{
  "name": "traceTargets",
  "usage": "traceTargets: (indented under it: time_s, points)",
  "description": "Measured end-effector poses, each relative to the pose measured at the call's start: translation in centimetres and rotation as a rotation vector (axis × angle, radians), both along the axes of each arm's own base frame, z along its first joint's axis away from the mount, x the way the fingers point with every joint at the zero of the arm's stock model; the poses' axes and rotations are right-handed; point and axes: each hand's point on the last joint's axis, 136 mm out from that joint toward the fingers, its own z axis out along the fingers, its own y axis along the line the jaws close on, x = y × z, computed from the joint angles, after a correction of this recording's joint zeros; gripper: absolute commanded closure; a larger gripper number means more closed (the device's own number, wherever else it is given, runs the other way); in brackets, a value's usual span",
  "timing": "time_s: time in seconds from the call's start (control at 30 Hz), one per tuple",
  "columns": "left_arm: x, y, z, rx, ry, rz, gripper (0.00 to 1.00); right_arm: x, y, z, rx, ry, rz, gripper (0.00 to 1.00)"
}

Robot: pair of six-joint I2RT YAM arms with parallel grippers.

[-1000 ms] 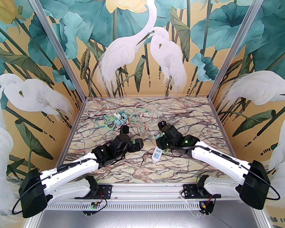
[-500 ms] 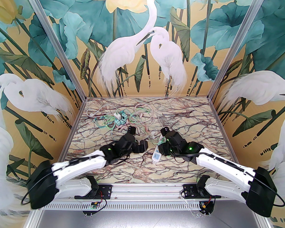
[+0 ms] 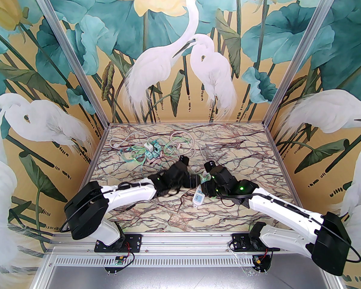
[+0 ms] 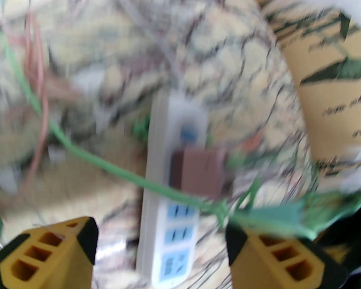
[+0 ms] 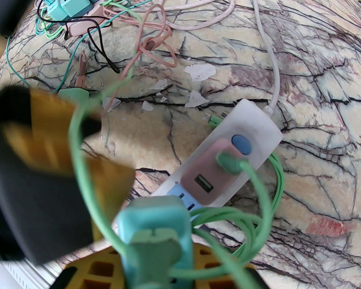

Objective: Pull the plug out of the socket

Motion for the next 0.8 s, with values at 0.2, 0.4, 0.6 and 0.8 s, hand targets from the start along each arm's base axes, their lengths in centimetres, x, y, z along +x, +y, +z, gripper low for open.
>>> traceTargets:
  time_s: [0.2, 0.4, 0.6, 0.8]
  points:
    - [2.7, 1.1, 1.6, -0.032, -0.033, 0.059, 0.23, -0.6, -0.3, -0.9, -0.006, 0.022, 0.004, 0.75]
    - [3.3, 1.1, 1.9, -0.043, -0.036, 0.065, 0.22, -1.1, -0.4, 1.0, 0.046, -0.014, 0.016, 0.74]
    - [2.9, 1.3, 1.9, -0.051, -0.033, 0.066, 0.21, -1.3, -1.0, 1.4, 0.036, -0.027, 0.012, 0.74]
    - [1.5, 2.7, 3.0, -0.082, -0.045, 0.07, 0.21, -1.1, -1.3, 1.3, 0.045, -0.008, -0.001, 0.73]
